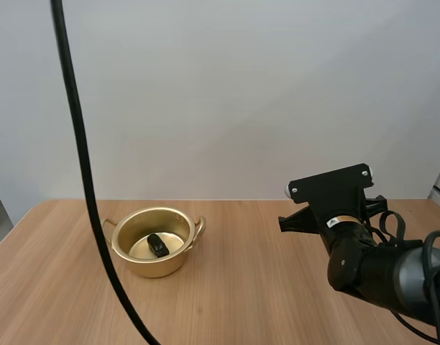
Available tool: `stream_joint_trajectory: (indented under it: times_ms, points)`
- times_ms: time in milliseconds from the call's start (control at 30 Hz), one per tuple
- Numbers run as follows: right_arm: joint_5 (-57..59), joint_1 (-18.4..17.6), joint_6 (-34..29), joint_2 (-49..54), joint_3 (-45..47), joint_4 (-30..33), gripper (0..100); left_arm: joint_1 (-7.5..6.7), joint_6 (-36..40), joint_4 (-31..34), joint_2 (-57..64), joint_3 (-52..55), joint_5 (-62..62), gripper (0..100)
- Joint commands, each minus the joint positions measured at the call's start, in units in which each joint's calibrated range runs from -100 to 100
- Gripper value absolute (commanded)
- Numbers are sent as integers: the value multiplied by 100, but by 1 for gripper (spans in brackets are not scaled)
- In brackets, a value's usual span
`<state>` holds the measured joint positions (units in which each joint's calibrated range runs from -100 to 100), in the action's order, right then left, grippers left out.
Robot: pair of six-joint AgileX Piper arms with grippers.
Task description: Open the pot, put the car inside, and close it
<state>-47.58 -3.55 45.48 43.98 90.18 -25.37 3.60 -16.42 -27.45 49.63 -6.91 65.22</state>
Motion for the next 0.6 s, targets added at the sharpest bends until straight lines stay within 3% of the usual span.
stream_joint_trajectory:
  times_ms: [0,133,300,567]
  points:
    - [6,-4,-7,553,4,-6,0,3,192,149,-9,214,523,0]
    - [6,-4,-7,1220,4,-6,0,3,254,425,-19,1029,1248,0]
    - [6,-4,-7,1881,4,-6,0,3,153,655,-192,2565,1088,0]
    - [6,-4,-7,2145,4,-6,0,3,129,1493,-1306,3969,1198,0]
